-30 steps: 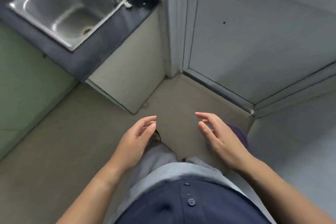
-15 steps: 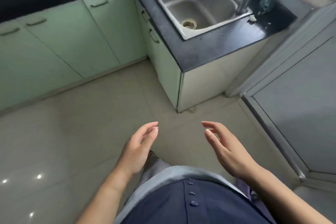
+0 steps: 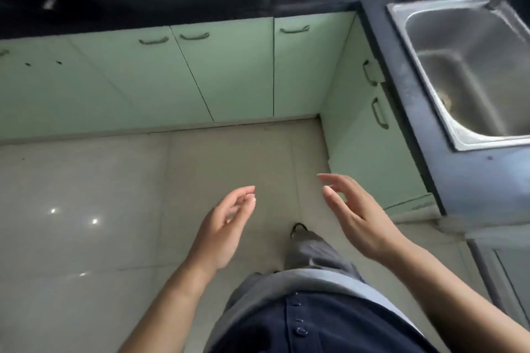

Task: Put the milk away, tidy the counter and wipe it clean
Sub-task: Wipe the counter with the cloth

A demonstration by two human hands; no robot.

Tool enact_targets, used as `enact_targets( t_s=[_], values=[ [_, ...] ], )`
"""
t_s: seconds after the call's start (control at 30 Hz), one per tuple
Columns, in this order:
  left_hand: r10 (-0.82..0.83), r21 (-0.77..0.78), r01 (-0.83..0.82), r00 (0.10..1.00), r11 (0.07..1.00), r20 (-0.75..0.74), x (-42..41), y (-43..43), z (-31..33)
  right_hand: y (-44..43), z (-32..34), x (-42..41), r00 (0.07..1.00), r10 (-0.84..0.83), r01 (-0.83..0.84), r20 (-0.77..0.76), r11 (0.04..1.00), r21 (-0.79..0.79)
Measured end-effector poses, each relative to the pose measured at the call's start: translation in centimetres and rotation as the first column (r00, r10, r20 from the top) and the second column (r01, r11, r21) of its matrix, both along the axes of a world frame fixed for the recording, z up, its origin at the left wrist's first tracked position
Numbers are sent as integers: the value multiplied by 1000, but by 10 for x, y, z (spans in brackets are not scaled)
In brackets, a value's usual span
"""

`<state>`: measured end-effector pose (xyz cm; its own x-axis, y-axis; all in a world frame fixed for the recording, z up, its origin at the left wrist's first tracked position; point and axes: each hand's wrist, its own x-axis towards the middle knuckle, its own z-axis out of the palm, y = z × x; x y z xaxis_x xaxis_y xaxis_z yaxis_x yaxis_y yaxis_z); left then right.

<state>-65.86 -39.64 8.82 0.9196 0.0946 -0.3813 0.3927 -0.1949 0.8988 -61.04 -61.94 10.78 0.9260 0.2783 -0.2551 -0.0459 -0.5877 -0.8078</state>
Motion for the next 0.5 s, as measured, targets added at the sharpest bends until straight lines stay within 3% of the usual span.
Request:
enact_targets(
  t_s=[0.2, 0.5],
  values=[
    [91, 2, -91, 995, 996, -36, 95, 64, -13, 63, -19, 119, 996, 72, -71, -46, 997, 10],
    [117, 98, -124, 991, 987, 70, 315, 151, 15, 166, 9, 349, 985, 150, -155, 87, 987, 48]
  ],
)
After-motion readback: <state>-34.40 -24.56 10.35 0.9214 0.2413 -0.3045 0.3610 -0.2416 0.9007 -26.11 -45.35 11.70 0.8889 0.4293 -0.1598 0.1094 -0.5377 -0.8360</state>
